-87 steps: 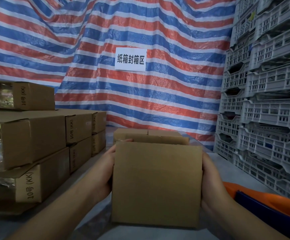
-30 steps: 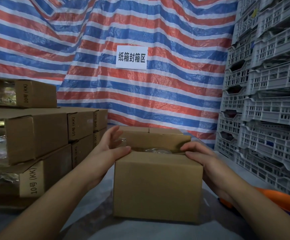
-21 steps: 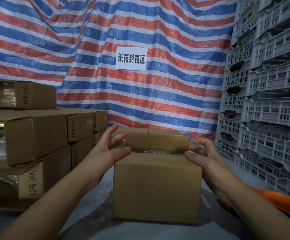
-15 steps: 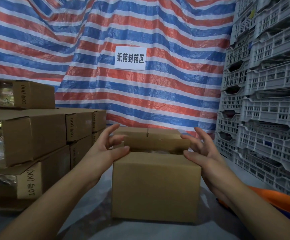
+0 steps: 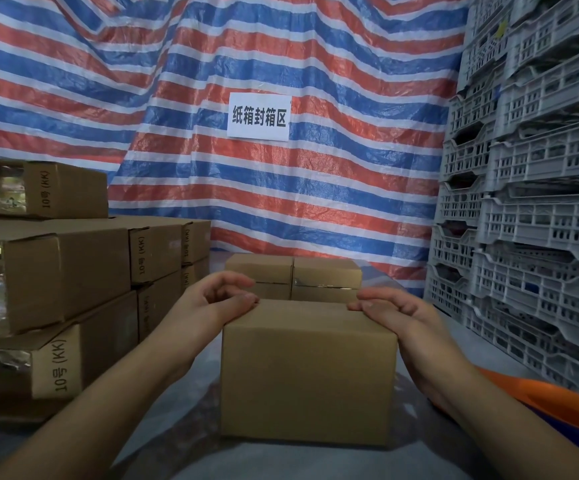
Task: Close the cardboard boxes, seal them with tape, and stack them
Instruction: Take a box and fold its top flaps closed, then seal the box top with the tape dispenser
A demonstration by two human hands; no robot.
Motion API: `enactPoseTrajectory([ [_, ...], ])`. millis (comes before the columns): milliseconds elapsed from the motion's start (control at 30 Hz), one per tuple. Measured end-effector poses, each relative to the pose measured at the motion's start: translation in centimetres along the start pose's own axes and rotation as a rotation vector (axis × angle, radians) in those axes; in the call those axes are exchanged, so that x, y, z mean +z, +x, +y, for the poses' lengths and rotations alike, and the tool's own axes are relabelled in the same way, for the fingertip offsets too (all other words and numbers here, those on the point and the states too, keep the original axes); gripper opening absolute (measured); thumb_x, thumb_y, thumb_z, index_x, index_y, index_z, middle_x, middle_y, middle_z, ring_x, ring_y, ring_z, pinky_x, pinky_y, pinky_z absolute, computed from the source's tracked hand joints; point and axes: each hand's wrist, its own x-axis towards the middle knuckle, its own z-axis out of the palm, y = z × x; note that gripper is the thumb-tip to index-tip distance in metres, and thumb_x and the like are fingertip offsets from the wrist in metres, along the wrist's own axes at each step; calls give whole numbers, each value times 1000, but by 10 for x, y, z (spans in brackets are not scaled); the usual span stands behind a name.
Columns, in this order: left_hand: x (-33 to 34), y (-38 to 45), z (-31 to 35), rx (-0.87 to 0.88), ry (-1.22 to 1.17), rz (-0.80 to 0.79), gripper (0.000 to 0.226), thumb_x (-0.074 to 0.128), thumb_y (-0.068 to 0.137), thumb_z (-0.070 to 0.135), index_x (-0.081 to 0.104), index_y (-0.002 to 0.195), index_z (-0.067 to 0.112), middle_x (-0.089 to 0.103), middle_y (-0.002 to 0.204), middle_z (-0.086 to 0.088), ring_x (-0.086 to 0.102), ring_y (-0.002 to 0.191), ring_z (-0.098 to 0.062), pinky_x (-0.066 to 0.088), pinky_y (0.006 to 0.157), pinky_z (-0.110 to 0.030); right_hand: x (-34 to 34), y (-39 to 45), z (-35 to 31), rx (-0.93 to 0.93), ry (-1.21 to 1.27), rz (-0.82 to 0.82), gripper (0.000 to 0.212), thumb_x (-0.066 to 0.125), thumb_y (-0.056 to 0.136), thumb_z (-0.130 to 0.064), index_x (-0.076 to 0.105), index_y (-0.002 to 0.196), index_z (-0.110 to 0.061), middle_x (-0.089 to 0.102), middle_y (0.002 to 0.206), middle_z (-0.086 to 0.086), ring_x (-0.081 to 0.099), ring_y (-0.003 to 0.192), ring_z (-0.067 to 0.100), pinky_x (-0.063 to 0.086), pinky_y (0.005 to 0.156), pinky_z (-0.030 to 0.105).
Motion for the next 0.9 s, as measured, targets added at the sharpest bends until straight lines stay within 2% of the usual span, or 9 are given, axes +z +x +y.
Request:
enactPoseTrajectory([
  [167, 3, 1, 31, -33, 333, -29, 12, 65, 92, 25, 69, 102, 30, 72, 97, 6, 68, 84, -3, 49, 72, -19, 1, 0, 2, -3, -30, 27, 14, 65, 92, -11, 75, 102, -13, 78, 96, 4, 71, 98, 16, 48, 88, 31],
  [300, 33, -6, 71, 110, 704, -104, 11, 54, 96, 44, 59, 105, 43, 65, 106, 17, 62, 86, 7, 48, 68, -12, 1, 0, 2, -6, -48, 27, 13, 65, 93, -12, 75, 100, -15, 78, 96, 3, 71, 100, 17, 49, 88, 30],
  [367, 51, -9, 83, 179, 894, -220, 47, 47, 91, 63, 49, 133, 42, 52, 138, 14, 52, 121, -2, 47, 97, -28, 1, 1, 2, 0, -46, 28, 13, 65, 93, -12, 76, 100, -15, 78, 97, 3, 71, 100, 20, 51, 90, 35],
  [400, 58, -9, 87, 192, 1002, -298, 70, 41, 85, 75, 36, 146, 40, 37, 153, 12, 37, 139, -11, 36, 110, -39, 1, 1, 2, 6, -41, 32, 13, 65, 93, -12, 76, 99, -16, 78, 98, 4, 71, 100, 22, 52, 90, 37],
  [467, 69, -9, 89, 187, 1172, -440, 93, 31, 77, 86, 11, 155, 39, 9, 164, 11, 6, 151, -15, 11, 118, -44, 1, 0, 2, 9, -32, 34, 14, 66, 92, -11, 76, 100, -15, 77, 99, 7, 71, 100, 25, 54, 91, 41],
  [533, 74, -7, 84, 152, 1265, -513, 96, 31, 80, 85, 1, 156, 35, -3, 165, 9, -4, 151, -15, 2, 118, -43, 0, 0, 1, 10, -32, 25, 14, 65, 93, -10, 76, 100, -14, 77, 99, 8, 72, 100, 26, 54, 92, 42],
  [633, 78, -7, 71, 126, 1318, -557, 91, 34, 86, 79, 0, 156, 33, -2, 165, 8, 0, 151, -14, 2, 119, -39, -1, 0, 0, 7, -34, 14, 13, 65, 92, -9, 73, 102, -11, 78, 97, 8, 73, 98, 23, 54, 89, 38],
  [800, 75, -6, 50, 210, 1335, -505, 83, 31, 85, 81, 15, 154, 37, 17, 163, 10, 19, 147, -10, 15, 118, -37, 0, -1, 1, -3, -62, 4, 12, 69, 90, -10, 72, 101, -14, 78, 95, 6, 72, 99, 20, 53, 92, 38],
  [900, 74, -6, 48, 214, 1343, -501, 84, 28, 84, 83, 13, 154, 39, 17, 163, 10, 20, 147, -11, 17, 117, -39, -1, -4, -5, 34, -18, -35, 26, 75, 81, -22, 72, 106, -14, 77, 101, 9, 69, 107, 26, 51, 99, 41],
])
